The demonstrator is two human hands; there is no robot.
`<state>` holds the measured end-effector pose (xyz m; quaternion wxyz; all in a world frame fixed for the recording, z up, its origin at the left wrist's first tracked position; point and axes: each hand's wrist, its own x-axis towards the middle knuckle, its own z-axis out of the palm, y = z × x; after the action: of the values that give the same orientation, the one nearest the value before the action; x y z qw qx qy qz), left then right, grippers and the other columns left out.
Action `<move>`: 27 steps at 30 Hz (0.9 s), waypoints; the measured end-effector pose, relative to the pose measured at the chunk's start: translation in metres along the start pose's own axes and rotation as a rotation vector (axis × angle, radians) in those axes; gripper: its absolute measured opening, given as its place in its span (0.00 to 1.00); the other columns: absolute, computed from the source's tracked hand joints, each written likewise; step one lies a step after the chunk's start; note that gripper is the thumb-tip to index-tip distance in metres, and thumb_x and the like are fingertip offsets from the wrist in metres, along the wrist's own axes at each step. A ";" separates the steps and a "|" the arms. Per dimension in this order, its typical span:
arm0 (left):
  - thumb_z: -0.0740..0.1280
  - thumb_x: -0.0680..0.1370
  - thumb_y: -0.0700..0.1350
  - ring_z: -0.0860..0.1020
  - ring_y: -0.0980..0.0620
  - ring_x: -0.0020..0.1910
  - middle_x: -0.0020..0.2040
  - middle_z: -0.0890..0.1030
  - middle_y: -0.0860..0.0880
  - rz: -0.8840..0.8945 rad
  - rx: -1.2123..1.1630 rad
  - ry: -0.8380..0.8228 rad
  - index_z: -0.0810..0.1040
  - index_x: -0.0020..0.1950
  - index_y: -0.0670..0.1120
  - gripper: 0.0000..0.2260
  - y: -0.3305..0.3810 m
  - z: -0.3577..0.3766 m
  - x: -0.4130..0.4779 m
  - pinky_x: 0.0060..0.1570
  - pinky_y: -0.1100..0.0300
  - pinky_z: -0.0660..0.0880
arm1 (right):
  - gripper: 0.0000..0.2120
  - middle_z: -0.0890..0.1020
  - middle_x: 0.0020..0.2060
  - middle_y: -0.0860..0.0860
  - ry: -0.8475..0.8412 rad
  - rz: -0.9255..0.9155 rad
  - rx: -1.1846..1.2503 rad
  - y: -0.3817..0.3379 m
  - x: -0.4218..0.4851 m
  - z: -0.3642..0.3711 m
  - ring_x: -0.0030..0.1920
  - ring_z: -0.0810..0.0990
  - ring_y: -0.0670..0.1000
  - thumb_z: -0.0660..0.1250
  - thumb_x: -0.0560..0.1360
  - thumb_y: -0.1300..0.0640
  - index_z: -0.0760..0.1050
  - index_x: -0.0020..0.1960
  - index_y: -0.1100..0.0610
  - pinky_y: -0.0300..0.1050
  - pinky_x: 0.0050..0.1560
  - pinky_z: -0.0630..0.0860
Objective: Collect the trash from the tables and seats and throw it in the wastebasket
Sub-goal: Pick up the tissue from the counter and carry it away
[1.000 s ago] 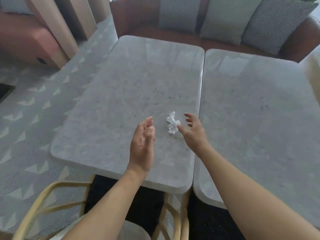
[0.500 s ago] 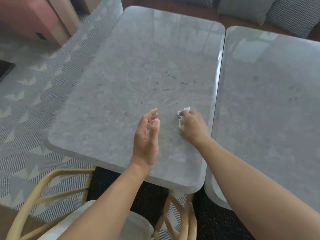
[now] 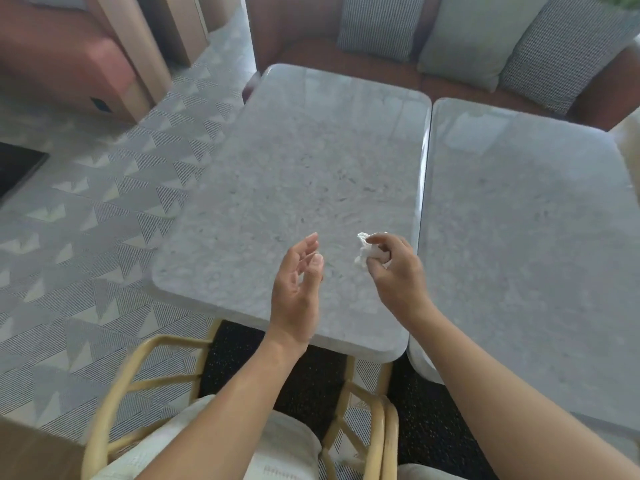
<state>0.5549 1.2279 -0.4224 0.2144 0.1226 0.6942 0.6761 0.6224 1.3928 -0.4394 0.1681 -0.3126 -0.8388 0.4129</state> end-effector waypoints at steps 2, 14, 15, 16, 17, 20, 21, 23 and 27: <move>0.62 0.77 0.66 0.77 0.62 0.68 0.68 0.78 0.60 0.010 0.016 -0.024 0.75 0.69 0.62 0.22 0.016 -0.010 -0.015 0.70 0.49 0.77 | 0.13 0.78 0.50 0.45 0.049 -0.011 0.066 -0.024 -0.020 -0.014 0.48 0.78 0.42 0.70 0.79 0.67 0.80 0.61 0.56 0.33 0.47 0.72; 0.59 0.80 0.62 0.76 0.62 0.69 0.70 0.76 0.59 0.151 0.000 -0.097 0.72 0.72 0.59 0.22 0.096 -0.046 -0.121 0.70 0.53 0.77 | 0.15 0.81 0.48 0.49 0.114 -0.040 0.390 -0.134 -0.143 -0.072 0.45 0.81 0.54 0.74 0.79 0.60 0.77 0.59 0.44 0.58 0.51 0.83; 0.59 0.81 0.61 0.76 0.62 0.69 0.70 0.76 0.59 0.157 -0.003 -0.099 0.72 0.72 0.58 0.21 0.101 -0.046 -0.129 0.70 0.52 0.77 | 0.15 0.81 0.48 0.50 0.104 -0.052 0.391 -0.139 -0.151 -0.075 0.45 0.82 0.54 0.74 0.79 0.61 0.77 0.59 0.43 0.59 0.52 0.83; 0.59 0.81 0.59 0.76 0.61 0.69 0.71 0.76 0.58 0.166 -0.007 -0.100 0.72 0.72 0.58 0.20 0.106 -0.046 -0.138 0.70 0.51 0.77 | 0.16 0.81 0.48 0.50 0.094 -0.067 0.393 -0.145 -0.158 -0.077 0.45 0.82 0.54 0.74 0.79 0.61 0.77 0.59 0.43 0.60 0.52 0.82; 0.59 0.82 0.59 0.77 0.60 0.69 0.71 0.76 0.57 0.173 -0.016 -0.099 0.72 0.73 0.57 0.20 0.110 -0.046 -0.146 0.70 0.50 0.77 | 0.16 0.81 0.48 0.50 0.081 -0.083 0.400 -0.149 -0.166 -0.080 0.46 0.82 0.53 0.74 0.79 0.62 0.77 0.59 0.44 0.60 0.52 0.82; 0.60 0.81 0.62 0.78 0.59 0.69 0.71 0.77 0.56 0.158 -0.061 -0.090 0.72 0.75 0.56 0.23 0.119 -0.044 -0.172 0.70 0.49 0.77 | 0.15 0.82 0.48 0.49 0.008 -0.131 0.428 -0.158 -0.189 -0.087 0.46 0.83 0.52 0.74 0.79 0.63 0.78 0.61 0.48 0.59 0.51 0.83; 0.60 0.80 0.64 0.78 0.59 0.69 0.71 0.77 0.56 0.139 -0.092 -0.085 0.71 0.75 0.56 0.25 0.121 -0.044 -0.181 0.70 0.49 0.77 | 0.15 0.82 0.48 0.49 -0.025 -0.155 0.433 -0.160 -0.196 -0.089 0.48 0.83 0.53 0.74 0.79 0.63 0.78 0.61 0.49 0.60 0.52 0.83; 0.61 0.80 0.64 0.78 0.59 0.69 0.70 0.78 0.56 0.084 -0.167 -0.057 0.72 0.75 0.58 0.24 0.122 -0.044 -0.200 0.70 0.48 0.77 | 0.16 0.82 0.51 0.51 -0.093 -0.216 0.423 -0.163 -0.210 -0.091 0.52 0.83 0.55 0.73 0.79 0.64 0.78 0.61 0.48 0.60 0.53 0.82; 0.62 0.81 0.63 0.79 0.58 0.69 0.66 0.82 0.60 0.018 -0.285 0.073 0.76 0.72 0.63 0.19 0.115 -0.048 -0.245 0.73 0.45 0.74 | 0.22 0.81 0.54 0.46 -0.225 -0.382 0.294 -0.170 -0.246 -0.091 0.52 0.81 0.47 0.72 0.79 0.66 0.75 0.59 0.38 0.46 0.51 0.81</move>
<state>0.7337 1.0788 -0.2768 0.1981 0.0722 0.5976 0.7736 0.7896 1.2045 -0.2554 0.1921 -0.0732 -0.8271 0.5231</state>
